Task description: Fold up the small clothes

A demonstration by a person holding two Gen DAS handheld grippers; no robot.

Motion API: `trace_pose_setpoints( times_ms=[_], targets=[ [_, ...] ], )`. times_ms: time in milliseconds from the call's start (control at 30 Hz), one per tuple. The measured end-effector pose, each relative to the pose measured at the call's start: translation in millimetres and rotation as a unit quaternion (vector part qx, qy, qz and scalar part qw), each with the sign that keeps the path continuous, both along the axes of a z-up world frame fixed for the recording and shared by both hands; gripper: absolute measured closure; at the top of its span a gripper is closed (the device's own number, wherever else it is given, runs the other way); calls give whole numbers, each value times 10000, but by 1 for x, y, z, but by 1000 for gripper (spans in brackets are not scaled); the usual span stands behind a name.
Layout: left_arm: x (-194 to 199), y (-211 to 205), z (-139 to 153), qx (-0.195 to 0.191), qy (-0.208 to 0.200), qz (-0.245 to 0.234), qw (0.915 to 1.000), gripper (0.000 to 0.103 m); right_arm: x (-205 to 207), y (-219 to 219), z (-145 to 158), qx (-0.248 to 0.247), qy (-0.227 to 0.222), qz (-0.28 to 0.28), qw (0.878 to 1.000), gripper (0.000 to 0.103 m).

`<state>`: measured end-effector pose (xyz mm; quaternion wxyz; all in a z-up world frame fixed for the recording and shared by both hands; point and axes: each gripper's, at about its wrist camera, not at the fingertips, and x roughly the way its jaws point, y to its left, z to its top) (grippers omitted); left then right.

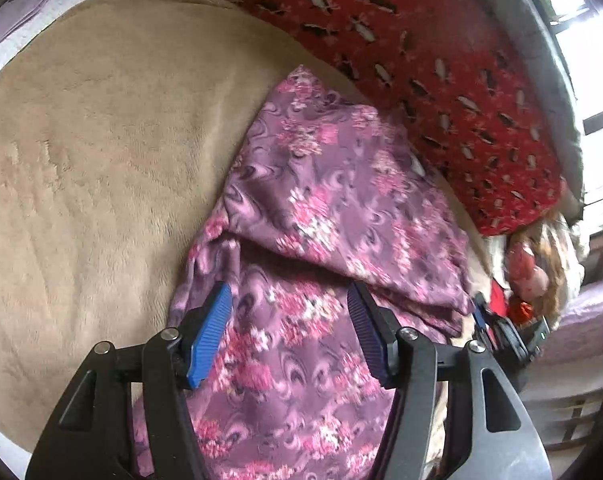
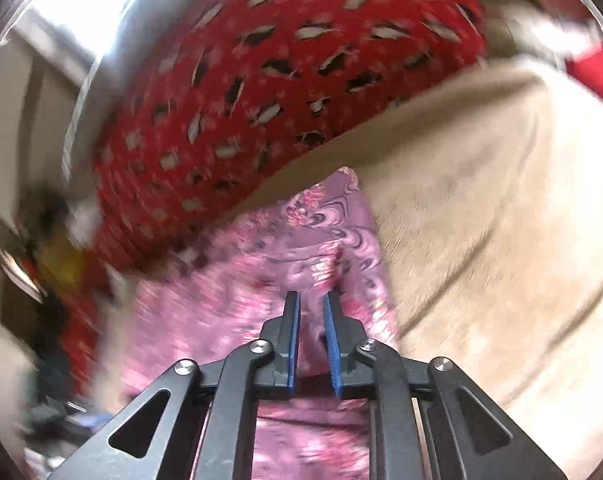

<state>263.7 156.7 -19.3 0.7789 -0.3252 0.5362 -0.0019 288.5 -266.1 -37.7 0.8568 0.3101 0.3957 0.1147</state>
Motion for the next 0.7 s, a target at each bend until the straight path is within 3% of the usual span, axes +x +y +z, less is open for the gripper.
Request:
trace_pose_setpoints(
  times_ms=[67,133,167,233,367,433,533,633,700],
  targets=[
    [14,-4,-11,-85,191,-1,9998,44,-1,-2,-9,373,144,-109,9991,54],
    [22,-11,-18,-117,320,-16,9994,44,2,7,-15,339,263,-20,9991,53],
    [26,-14,-21,-51,385,-29,9992,44,6,14,-16,185,335,71,9992,54],
    [27,-18,-21,31,397,-67,9992,44,14,30,-7,-285,252,351,9987,99],
    [23,-15,-29,45,418,-97,9991,44,5,19,37,-357,-683,342,9964,99],
    [19,-10,-38,-184,512,-36,9985,44,11,12,30,-726,-394,278,9962,99],
    [10,-5,-34,-393,399,79,9984,44,23,9,-10,-1218,729,588,9881,99],
    [14,-7,-19,-309,217,80,9993,44,9,6,9,-1079,274,362,9931,92],
    [23,-16,-11,30,137,5,9999,44,-5,2,26,-928,-199,35,9955,92]
  ],
)
